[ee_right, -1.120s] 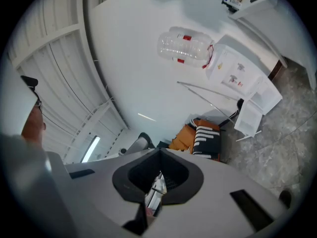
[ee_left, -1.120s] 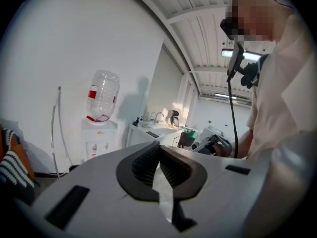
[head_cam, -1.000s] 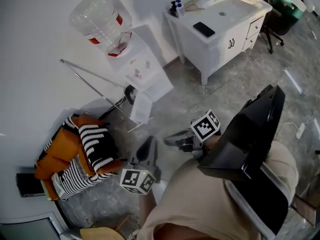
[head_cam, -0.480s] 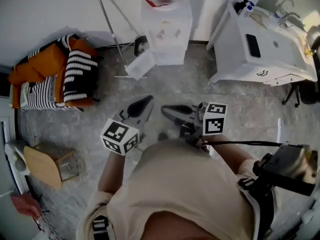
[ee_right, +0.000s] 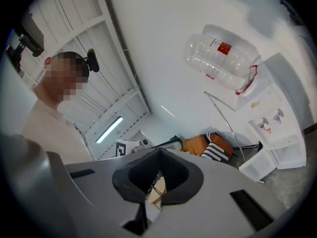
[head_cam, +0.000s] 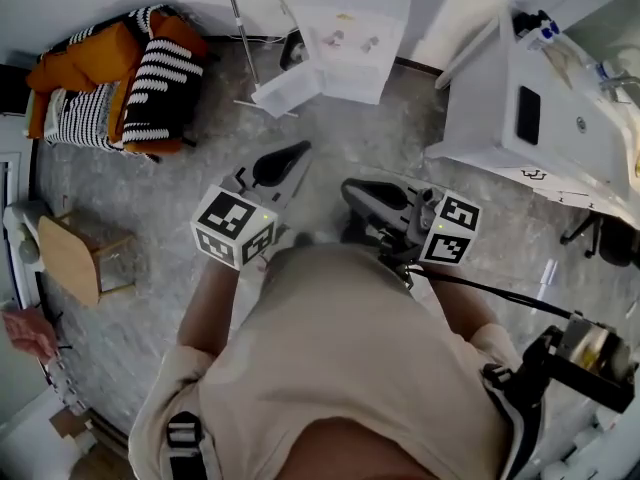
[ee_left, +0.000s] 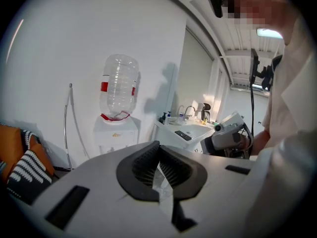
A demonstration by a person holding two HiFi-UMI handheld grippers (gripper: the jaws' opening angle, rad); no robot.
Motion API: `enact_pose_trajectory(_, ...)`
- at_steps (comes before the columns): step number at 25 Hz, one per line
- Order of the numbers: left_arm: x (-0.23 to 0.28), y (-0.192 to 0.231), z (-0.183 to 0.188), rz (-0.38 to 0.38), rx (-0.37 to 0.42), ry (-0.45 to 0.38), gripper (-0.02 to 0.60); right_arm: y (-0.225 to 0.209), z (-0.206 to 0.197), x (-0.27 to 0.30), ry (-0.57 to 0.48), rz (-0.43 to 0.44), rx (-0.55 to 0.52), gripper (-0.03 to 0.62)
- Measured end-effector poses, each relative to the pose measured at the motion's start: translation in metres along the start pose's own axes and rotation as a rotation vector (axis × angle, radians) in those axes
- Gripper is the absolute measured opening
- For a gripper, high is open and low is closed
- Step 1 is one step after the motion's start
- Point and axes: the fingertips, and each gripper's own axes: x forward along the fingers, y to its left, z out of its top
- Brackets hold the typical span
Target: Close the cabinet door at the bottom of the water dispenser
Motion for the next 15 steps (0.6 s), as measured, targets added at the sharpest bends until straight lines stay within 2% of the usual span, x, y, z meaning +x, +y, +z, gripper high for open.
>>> enact_pose_trajectory(2,0.011,-0.008,0.001,0.005,0.015,0.018,-0.005,-0.008,0.009,-0.013,-0.002,-0.008,-0.024,0.014)
enact_pose_trajectory(4,0.021,-0.014,0.001,0.01,0.032,0.037,-0.006,-0.018,0.014,-0.024,0.018,-0.048,-0.1,0.014)
enact_pose_trajectory(6,0.029,-0.016,0.003,0.018,0.045,0.051,-0.005,-0.03,0.018,-0.03,0.066,-0.104,-0.248,0.014)
enact_pose_trajectory(9,0.037,-0.014,0.003,0.024,0.053,0.07,-0.005,-0.046,0.03,-0.031,0.138,-0.191,-0.546,0.014)
enact_pose_trajectory(11,0.041,-0.013,0.001,0.028,0.053,0.081,-0.006,-0.046,0.047,-0.029,0.118,-0.213,-0.688,0.014)
enact_pose_trajectory(13,0.041,-0.012,-0.001,0.032,0.063,0.09,-0.006,-0.038,0.064,-0.026,0.065,-0.203,-0.726,0.014)
enact_pose_trajectory(15,0.037,-0.008,-0.003,0.045,0.098,0.104,-0.005,-0.029,0.073,-0.024,0.026,-0.184,-0.705,0.014)
